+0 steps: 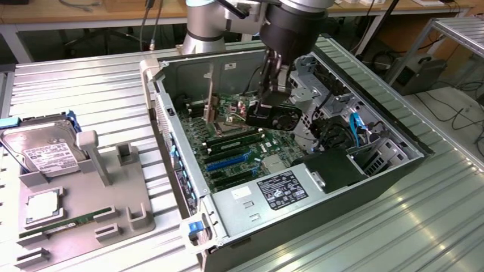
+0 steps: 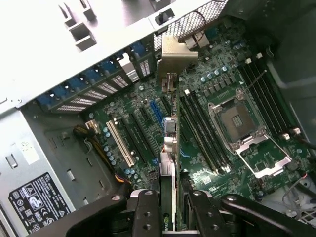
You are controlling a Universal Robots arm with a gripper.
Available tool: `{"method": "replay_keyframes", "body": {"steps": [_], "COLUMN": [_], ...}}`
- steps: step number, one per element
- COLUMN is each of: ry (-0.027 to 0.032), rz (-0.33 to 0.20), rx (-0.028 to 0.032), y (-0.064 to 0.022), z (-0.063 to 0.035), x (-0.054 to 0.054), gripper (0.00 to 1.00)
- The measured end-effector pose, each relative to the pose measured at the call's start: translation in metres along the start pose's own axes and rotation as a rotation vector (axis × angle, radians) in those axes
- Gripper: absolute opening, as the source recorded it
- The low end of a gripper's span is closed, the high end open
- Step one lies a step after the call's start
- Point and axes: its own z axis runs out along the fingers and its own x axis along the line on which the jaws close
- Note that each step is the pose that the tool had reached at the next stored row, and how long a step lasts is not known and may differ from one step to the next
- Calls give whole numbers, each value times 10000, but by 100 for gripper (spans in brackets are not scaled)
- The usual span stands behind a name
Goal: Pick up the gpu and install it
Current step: 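Insert the gpu into the slot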
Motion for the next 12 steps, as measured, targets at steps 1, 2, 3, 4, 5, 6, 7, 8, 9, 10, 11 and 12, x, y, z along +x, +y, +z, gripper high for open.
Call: {"method": "replay_keyframes", "body": {"steps": [1, 2, 3, 4, 5, 6, 7, 8, 9, 10, 11, 12], "ry": [11, 17, 27, 37, 45, 54, 62, 69, 78, 85, 94, 104], "rz": [-251, -405, -610, -779, -980, -1176, -1351, -1540, -1727, -1900, -2080, -2277], "rx": [3, 5, 8, 9, 12, 14, 17, 19, 21, 24, 26, 28], "y": [0, -1, -1, -1, -2, -2, -2, -2, -3, -4, -4, -5], "z": [9, 14, 21, 26, 34, 41, 48, 56, 65, 78, 91, 106], "x": [0, 0, 0, 0, 0, -1, -1, -1, -1, -1, -1, -1], "gripper": [26, 26, 26, 26, 26, 26, 26, 26, 26, 26, 26, 26]}}
